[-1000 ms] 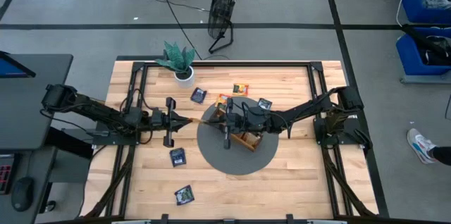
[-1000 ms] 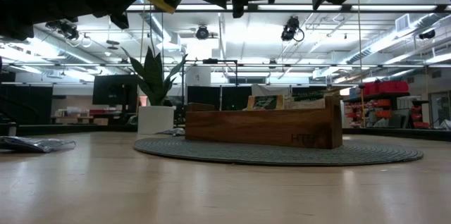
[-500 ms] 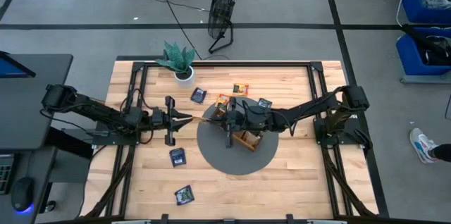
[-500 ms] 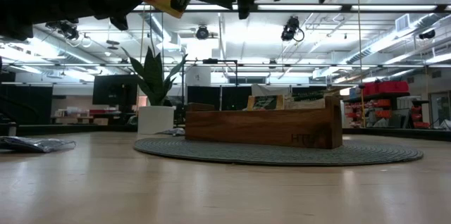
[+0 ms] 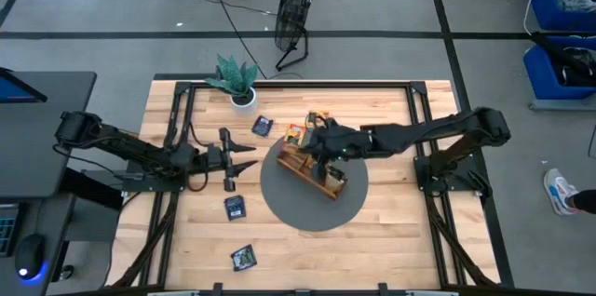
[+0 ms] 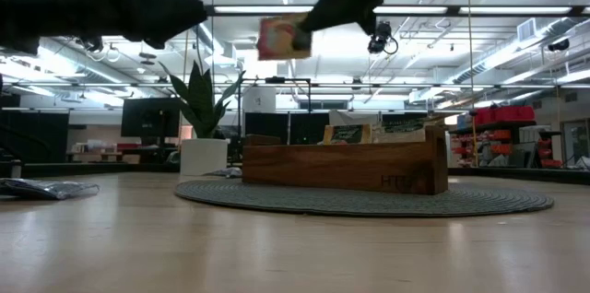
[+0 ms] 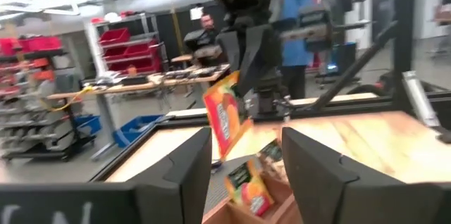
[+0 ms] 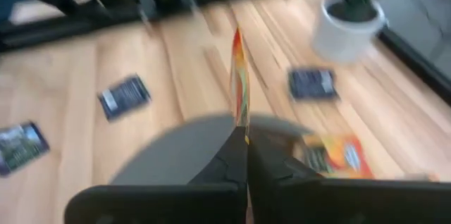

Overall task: Pick & Place Tea
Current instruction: Put the orange tea bag into the middle section of the wooden organizer

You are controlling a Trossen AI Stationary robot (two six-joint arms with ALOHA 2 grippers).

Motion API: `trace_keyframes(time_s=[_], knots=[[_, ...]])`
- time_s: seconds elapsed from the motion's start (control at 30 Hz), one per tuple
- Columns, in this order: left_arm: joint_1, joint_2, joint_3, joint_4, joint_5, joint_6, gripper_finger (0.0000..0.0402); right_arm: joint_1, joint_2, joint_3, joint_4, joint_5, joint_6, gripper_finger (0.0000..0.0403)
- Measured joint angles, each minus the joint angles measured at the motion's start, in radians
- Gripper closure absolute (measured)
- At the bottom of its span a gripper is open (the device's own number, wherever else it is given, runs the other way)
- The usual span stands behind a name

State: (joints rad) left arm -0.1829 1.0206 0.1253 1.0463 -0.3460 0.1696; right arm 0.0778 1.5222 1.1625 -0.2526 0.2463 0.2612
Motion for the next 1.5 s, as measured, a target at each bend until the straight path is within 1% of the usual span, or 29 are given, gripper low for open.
trace_keyframes(time_s=[0.13, 0.23, 0.33, 0.43, 0.63, 0.93, 1.1, 1.37, 1.5], knots=[[0.0, 0.0, 0.0, -0.026, -0.027, -0.001, 0.0224, -0.021, 0.028, 0.135, -0.275, -0.01, 0.065, 0.0403], [0.0, 0.0, 0.0, -0.038, -0.054, -0.012, 0.0224, -0.044, 0.046, 0.215, -0.433, -0.069, 0.103, 0.0403], [0.0, -0.002, 0.0, -0.055, -0.078, -0.004, 0.0224, -0.069, 0.067, 0.273, -0.532, -0.135, 0.129, 0.0403], [0.0, -0.003, 0.0, -0.052, -0.08, -0.004, 0.0224, -0.097, 0.101, 0.328, -0.624, -0.226, 0.148, 0.0403], [0.0, -0.003, 0.0, -0.054, -0.08, -0.003, 0.0224, -0.15, 0.201, 0.45, -0.818, -0.36, 0.149, 0.0403], [0.0, -0.003, 0.0, -0.058, -0.079, -0.007, 0.0225, -0.197, 0.397, 0.636, -1.055, -0.464, 0.112, 0.0403], [0.0, -0.003, 0.0, -0.058, -0.079, -0.008, 0.0225, -0.21, 0.518, 0.753, -1.183, -0.476, 0.07, 0.0403], [0.0, -0.003, 0.0, -0.058, -0.078, -0.009, 0.0225, -0.226, 0.668, 0.901, -1.291, -0.504, 0.011, 0.0403], [0.0, -0.003, 0.0, -0.069, -0.078, -0.009, 0.0225, -0.235, 0.71, 0.926, -1.316, -0.518, -0.006, 0.0403]])
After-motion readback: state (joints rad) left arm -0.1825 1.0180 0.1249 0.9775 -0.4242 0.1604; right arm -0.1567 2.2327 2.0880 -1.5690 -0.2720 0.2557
